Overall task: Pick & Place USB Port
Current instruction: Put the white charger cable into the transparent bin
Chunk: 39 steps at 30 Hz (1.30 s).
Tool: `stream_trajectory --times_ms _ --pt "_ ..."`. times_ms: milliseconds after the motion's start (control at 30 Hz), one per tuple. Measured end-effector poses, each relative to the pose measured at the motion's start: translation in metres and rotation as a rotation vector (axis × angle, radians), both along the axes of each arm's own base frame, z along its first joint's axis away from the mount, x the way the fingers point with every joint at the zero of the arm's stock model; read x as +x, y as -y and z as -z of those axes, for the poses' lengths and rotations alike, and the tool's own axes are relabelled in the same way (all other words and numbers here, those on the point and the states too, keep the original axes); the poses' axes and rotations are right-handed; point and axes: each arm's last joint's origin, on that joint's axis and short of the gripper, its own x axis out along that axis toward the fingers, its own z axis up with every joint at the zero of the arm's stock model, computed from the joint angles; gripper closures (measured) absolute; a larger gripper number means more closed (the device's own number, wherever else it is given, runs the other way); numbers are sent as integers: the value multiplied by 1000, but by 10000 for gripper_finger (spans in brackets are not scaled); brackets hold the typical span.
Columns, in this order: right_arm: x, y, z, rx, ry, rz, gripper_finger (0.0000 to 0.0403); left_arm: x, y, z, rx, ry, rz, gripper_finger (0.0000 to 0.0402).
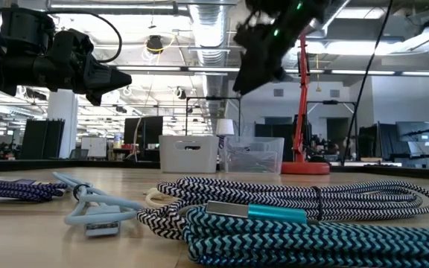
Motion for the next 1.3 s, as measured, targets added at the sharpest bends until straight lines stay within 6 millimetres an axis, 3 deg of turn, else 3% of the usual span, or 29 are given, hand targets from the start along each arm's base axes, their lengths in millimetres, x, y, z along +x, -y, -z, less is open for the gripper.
stream_trajectory --times_ms 233,533,967,1300 --pt "-3 -71 3 1 -111 -221 262 0 0 0 0 0 0 357" --pt "1 -148 26 49 -166 -368 249 0 0 0 0 0 0 357" --pt "10 -204 95 101 -351 -420 188 0 0 0 -4 1 0 357" --pt "6 -240 101 251 -310 -526 190 0 0 0 -4 1 0 357"
